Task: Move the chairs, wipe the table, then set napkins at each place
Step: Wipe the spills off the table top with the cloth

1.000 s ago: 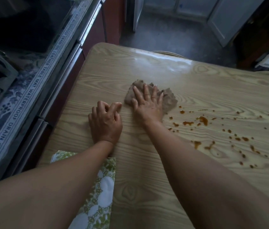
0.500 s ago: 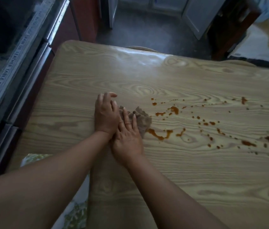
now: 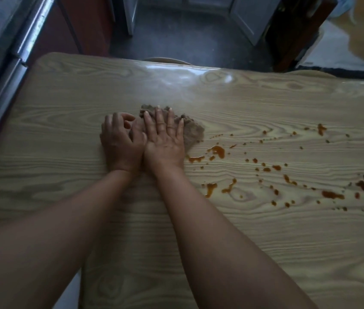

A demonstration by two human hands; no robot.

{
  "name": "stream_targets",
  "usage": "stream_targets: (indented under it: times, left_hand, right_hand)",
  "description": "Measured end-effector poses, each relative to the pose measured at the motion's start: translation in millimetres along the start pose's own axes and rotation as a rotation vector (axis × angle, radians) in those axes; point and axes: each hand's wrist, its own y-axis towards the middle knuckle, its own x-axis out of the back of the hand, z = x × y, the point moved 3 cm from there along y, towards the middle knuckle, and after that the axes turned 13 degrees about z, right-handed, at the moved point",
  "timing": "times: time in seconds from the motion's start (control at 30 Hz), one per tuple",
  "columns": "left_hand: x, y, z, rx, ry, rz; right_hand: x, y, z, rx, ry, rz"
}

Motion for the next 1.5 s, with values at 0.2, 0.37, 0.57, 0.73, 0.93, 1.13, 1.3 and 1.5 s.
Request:
stream_targets:
  times: [0.2,0.37,0.57,0.73,0.93,1.13,1.3,1.5]
  left_hand:
    - [-7,0,-3,-0.131,0.033,0.051]
    - [-9,2,-2,-0.137,0.153,0.08]
    - [-11,3,-1,-0.133,0.206,0.085]
    - [-9,2,-4,-0.13,0.169,0.083]
    - [-9,1,-3,-0.124,0.173,0.094]
    - [-9,0,-3,-0.134,0.156,0.094]
    - [-11,-2,-4,-0.14,0.245,0.115]
    - [-13,-5,-9,-0.207,0.293,0.149]
  right_hand:
    - [28,35,-24,-0.09,0.111,0.034]
    - [29,34,-23,-0.166,0.134,0.025]
    - [12,2,-19,-0.161,0.129,0.02]
    - [-4,-32,-16,-0.061,0.114,-0.004]
    - [-24,-85,-6,0.093,0.057,-0.013]
    - [-40,-112,-20,0.22,0.015,-0.049]
    - [-40,-111,-28,0.161,0.059,-0.048]
    - [-12,-57,-46,-0.021,0.07,-0.029]
